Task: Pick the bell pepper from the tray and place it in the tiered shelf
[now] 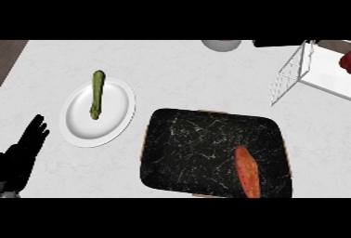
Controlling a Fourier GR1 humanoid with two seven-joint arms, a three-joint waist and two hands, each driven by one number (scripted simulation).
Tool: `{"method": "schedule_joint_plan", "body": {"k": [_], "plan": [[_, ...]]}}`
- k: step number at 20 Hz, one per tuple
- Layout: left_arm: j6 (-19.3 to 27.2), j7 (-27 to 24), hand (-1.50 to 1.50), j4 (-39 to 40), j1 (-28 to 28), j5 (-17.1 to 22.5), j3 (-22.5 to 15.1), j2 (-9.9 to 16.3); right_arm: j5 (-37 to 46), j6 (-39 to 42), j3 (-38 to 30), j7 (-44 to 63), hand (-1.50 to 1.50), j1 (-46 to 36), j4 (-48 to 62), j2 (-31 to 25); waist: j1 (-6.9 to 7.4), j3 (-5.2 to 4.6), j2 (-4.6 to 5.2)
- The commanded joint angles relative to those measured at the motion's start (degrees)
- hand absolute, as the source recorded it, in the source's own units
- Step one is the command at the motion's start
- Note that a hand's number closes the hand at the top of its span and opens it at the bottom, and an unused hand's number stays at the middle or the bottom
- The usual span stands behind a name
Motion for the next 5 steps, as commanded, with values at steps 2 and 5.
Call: {"method": "schedule_joint_plan", "body": {"k": [2,5], "plan": [[0.05,0.36,0.00,-0.21,1.32,1.15,2.22,0.80,0.33,10.53,-12.01,-3.79,-1.50,8.20,9.06,-7.99,-3.00,0.18,-0.60],[-0.65,0.52,0.00,-2.17,4.01,1.78,2.98,1.34,2.86,13.19,-17.63,-6.93,-1.50,12.99,12.51,-10.09,-3.33,0.24,-0.84]]}}
